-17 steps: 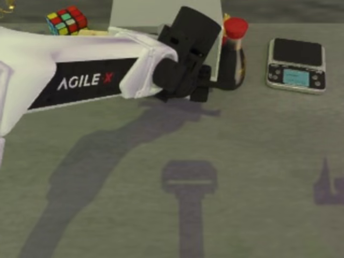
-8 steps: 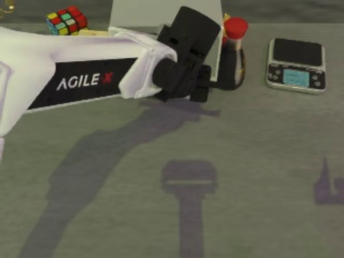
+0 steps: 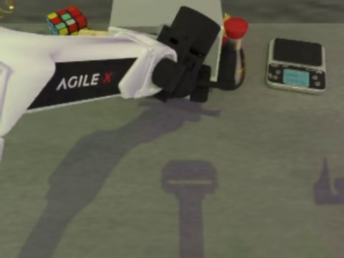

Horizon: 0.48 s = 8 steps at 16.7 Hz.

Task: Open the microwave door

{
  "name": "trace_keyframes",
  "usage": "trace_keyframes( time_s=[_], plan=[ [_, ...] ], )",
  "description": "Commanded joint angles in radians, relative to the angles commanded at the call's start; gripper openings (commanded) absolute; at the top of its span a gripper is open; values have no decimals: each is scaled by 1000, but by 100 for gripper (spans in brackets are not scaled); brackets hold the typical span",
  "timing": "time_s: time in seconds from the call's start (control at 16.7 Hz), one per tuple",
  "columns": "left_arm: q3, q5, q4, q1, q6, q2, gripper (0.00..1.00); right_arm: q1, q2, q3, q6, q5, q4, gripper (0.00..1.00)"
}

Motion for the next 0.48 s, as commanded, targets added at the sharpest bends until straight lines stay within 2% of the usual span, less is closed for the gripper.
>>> trace_keyframes(
  time_s=[0.48],
  plan=[
    [-17, 16, 9, -3, 13, -9, 0, 0, 0, 0, 0, 0, 0, 100]
  ],
)
